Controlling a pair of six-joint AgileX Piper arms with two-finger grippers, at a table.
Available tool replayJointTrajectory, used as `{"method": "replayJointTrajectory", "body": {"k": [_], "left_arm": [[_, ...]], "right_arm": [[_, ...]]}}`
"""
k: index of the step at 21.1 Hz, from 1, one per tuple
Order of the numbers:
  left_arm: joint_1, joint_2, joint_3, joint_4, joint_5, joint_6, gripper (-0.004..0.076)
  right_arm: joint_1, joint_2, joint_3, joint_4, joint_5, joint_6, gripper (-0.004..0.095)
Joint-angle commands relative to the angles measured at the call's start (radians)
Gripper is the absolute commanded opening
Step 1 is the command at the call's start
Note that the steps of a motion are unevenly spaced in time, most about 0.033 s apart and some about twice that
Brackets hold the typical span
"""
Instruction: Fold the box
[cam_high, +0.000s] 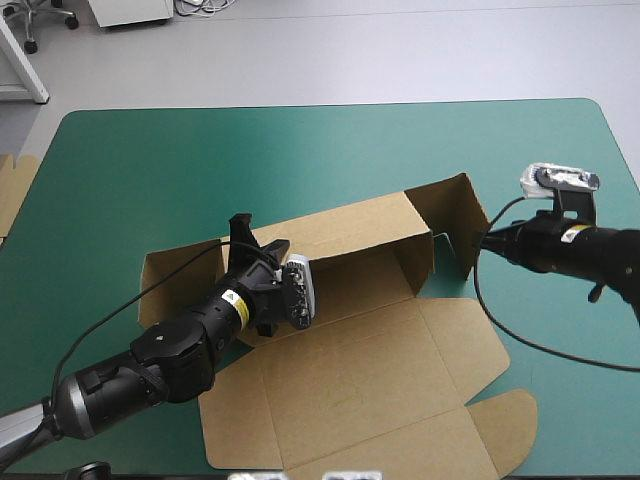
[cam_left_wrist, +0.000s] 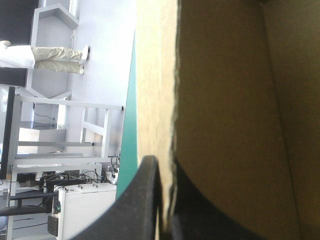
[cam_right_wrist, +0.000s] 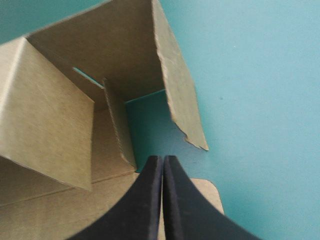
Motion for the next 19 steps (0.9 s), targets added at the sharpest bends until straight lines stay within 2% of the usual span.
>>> {"method": "replayJointTrajectory", "body": {"k": [1,2,7,12,19], "left_arm": [[-0.009,-0.015,0.017,-0.051,-0.036,-0.013,-0.0010],[-0.009,-0.015,0.029,-0.051,-0.037,-0.013,-0.0010],[-0.009,0.000,0.036,-0.054,-0.058,-0.013,-0.0010],[-0.015,0.030,0.036,-0.064,-0.076,-0.016,-0.0010],[-0.015,0.031,0.036,-0.074,-0.071,-0.020,-0.0010]], "right_arm": [[-0.011,0.054,-0.155,0.050,0.062,-0.030,-0.0007],[-0.011,0.097,-0.231,0.050,0.116,-0.032,-0.0018],[-0.011,0.236,-0.464,0.076,0.197,-0.032,-0.0018],[-0.011,0.374,-0.632,0.142,0.250,-0.056,-0.0019],[-0.013,0.581,-0.828,0.146,0.311,-0.056,-0.0019]]}}
